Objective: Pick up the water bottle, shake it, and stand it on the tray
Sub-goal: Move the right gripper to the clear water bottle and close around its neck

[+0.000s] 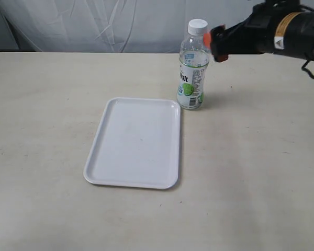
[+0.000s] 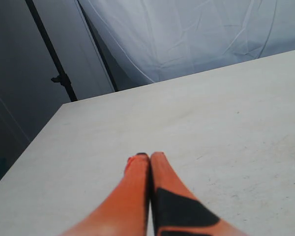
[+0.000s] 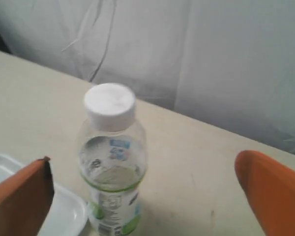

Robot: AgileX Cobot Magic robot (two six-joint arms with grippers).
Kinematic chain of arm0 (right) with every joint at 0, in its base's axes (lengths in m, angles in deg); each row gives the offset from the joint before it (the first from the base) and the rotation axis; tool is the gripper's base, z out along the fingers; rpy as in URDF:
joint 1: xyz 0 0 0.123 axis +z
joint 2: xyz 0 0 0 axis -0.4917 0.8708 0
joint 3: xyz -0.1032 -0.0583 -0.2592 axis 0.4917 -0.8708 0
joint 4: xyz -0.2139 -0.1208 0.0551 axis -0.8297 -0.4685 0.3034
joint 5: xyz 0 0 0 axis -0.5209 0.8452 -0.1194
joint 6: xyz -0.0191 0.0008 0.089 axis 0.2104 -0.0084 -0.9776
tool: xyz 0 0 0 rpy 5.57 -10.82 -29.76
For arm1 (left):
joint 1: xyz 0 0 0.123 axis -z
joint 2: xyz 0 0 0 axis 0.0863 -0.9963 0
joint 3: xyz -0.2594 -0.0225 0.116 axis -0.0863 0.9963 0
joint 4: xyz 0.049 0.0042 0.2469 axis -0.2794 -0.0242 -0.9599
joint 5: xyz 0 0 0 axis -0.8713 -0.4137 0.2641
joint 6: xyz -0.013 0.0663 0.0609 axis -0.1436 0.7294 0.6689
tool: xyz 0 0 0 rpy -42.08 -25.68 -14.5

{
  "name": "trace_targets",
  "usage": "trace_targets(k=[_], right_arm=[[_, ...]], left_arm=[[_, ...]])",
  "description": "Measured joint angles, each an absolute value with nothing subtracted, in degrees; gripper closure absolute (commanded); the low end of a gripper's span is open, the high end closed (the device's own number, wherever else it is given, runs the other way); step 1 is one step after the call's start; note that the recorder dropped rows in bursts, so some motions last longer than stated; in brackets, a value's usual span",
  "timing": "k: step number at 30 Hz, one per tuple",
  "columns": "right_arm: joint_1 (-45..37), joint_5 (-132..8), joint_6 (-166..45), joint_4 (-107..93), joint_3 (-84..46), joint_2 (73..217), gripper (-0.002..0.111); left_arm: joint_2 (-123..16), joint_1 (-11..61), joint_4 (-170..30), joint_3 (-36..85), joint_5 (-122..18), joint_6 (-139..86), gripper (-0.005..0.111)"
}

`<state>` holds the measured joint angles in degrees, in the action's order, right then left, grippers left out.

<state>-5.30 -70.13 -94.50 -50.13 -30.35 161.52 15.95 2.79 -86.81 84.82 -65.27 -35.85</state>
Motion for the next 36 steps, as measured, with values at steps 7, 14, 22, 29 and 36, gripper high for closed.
trace_targets(k=[7, 14, 22, 29, 36], right_arm=[[-3.56, -78.40, -94.37, -50.91, -30.27, 169.36, 0.004], [-3.52, -80.86, -93.38, -50.55, -24.71, 174.77, 0.004], [-3.52, -77.69, -93.23, -50.45, -17.18, 178.96, 0.004], [-3.52, -77.32, -93.07, -50.20, -14.82, 183.65, 0.004], [-3.52, -76.34, -93.07, -50.20, -13.79, 188.29, 0.004]], left_arm=[[15.95, 2.79, -86.81, 84.82, -65.27, -35.85, 0.107], [15.95, 2.79, -86.81, 84.82, -65.27, -35.85, 0.107], [15.95, 2.79, -86.81, 84.82, -65.27, -35.85, 0.107], [15.95, 2.79, -86.81, 84.82, -65.27, -35.85, 0.107], [15.95, 2.79, -86.81, 84.82, -65.27, -35.85, 0.107]])
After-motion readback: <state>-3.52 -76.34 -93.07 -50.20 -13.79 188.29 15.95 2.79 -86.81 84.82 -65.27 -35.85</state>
